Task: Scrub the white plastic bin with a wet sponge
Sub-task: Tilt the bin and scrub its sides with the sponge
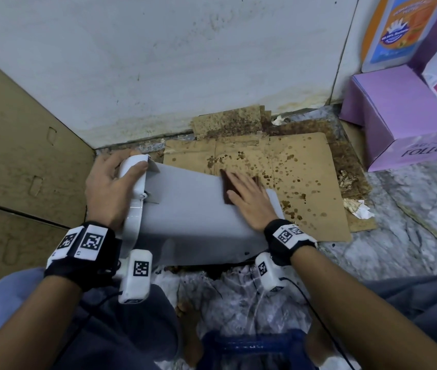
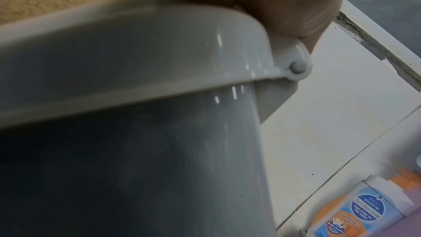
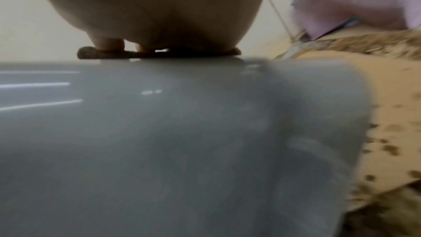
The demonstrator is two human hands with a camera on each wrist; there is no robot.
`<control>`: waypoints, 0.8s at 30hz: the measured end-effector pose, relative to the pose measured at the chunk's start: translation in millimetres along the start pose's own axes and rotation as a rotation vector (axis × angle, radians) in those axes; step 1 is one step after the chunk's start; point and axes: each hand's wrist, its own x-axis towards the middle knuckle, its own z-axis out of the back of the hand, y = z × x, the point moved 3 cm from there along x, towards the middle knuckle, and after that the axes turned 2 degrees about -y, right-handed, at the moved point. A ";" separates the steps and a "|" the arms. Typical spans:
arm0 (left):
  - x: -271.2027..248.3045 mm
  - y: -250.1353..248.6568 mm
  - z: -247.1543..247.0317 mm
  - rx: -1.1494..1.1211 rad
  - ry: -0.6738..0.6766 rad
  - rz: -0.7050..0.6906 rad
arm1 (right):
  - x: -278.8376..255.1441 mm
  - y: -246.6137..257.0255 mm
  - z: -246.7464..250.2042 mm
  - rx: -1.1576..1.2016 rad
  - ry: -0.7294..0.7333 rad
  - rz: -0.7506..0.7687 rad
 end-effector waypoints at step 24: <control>-2.6 4.4 1.3 -0.004 0.035 -0.038 | -8.4 -40.4 4.0 0.015 0.032 -0.236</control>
